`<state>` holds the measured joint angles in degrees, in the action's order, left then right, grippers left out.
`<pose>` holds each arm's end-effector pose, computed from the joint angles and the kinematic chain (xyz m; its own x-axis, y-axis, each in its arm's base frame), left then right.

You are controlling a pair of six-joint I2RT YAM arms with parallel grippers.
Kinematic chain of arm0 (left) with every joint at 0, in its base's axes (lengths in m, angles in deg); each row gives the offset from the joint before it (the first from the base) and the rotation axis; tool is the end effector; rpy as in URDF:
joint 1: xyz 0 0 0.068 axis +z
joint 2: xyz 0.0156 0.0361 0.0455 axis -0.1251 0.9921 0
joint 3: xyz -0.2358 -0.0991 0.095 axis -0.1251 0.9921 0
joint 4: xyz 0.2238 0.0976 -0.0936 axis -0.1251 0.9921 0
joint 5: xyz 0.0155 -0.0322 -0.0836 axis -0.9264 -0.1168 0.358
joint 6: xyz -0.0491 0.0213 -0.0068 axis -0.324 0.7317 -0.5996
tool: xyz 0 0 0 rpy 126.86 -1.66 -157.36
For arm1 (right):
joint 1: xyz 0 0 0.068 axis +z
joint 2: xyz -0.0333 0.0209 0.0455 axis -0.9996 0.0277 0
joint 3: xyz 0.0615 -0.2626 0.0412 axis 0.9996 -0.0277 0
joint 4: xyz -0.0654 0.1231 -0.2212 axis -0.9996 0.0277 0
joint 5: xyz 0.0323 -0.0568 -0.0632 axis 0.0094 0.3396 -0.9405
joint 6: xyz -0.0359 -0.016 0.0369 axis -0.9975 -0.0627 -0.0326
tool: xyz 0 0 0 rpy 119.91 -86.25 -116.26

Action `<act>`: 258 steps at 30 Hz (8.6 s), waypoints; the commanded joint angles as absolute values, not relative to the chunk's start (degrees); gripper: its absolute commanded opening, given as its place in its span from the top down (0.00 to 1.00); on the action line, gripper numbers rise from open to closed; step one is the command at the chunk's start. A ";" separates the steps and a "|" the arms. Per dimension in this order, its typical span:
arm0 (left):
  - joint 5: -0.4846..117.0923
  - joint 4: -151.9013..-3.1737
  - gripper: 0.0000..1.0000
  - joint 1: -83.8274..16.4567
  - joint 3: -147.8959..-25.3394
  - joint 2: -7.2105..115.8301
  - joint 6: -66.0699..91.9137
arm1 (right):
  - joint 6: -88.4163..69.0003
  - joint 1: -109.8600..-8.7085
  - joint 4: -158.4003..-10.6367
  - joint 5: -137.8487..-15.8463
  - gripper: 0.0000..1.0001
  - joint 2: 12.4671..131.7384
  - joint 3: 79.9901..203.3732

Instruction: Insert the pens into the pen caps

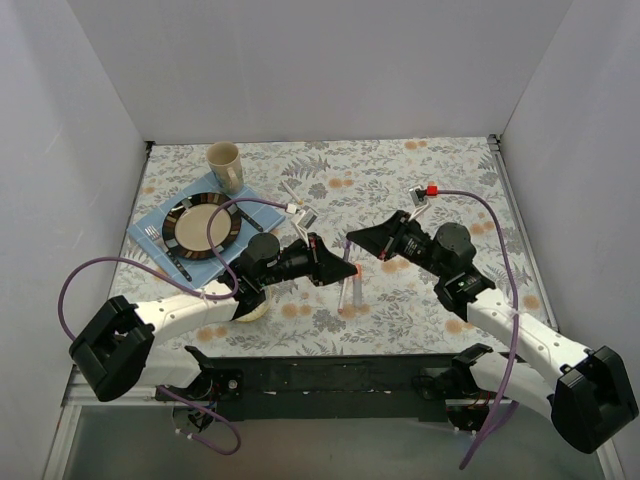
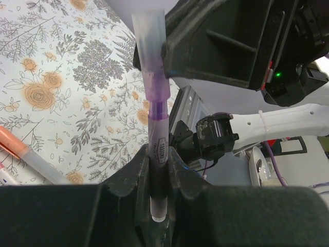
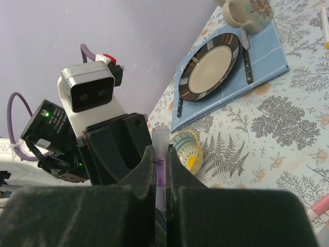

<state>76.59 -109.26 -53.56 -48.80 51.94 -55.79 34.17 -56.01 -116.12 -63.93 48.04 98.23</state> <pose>0.1797 -0.2116 0.2507 -0.9510 -0.2803 -0.1308 0.1034 0.1102 -0.9885 0.1879 0.1341 0.2980 -0.5588 0.5034 -0.6590 -0.5748 0.3377 0.7454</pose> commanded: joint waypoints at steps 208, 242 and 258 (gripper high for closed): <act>76.40 -88.60 1.00 -41.28 -65.17 59.77 -43.61 | 37.52 -54.13 -116.47 -73.85 0.28 65.37 105.69; 83.35 -89.59 0.59 -42.34 -59.19 53.96 -43.61 | 38.23 -54.05 -124.23 -72.54 0.99 62.66 103.84; 83.97 -85.38 1.00 -42.43 -62.70 54.58 -42.39 | 36.49 -53.17 -121.97 -66.82 0.62 62.04 103.13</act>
<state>84.52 -87.82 -42.41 -60.21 56.46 -43.88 38.70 -53.78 -122.54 -70.53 63.40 102.36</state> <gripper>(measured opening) 0.120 0.220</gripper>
